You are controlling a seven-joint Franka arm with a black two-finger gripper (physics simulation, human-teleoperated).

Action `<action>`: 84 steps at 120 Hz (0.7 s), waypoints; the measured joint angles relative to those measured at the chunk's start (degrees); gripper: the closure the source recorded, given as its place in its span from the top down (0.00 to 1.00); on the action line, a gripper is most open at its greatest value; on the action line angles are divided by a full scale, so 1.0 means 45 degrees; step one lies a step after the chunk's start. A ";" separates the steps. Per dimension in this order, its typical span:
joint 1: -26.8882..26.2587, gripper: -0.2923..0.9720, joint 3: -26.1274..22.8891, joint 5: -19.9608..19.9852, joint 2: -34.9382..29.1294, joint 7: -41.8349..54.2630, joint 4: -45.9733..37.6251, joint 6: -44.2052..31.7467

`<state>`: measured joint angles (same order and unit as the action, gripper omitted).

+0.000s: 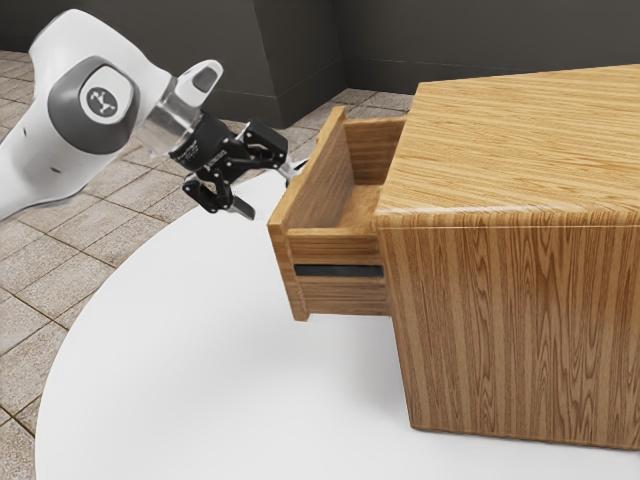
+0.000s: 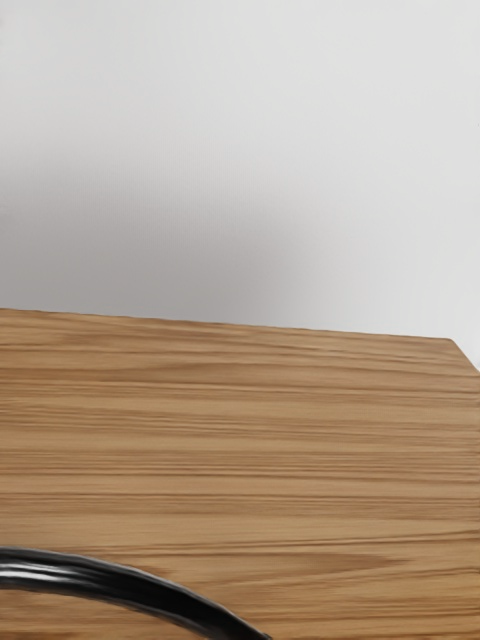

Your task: Pull the drawer handle with one arm to open the drawer

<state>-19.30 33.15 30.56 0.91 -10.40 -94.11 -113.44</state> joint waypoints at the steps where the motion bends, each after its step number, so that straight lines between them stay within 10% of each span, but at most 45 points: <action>1: 0.0009 0.77 0.0011 -0.0009 -0.0022 0.0001 -0.0015 0.0001; 58: 0.0002 0.77 0.1424 -0.1852 -0.1072 0.0031 -0.0541 0.0446; 84: 0.0286 0.77 0.1138 -0.5462 -0.1241 0.0079 0.0818 0.1733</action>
<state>-18.02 38.28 5.98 -4.68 -10.04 -90.43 -105.64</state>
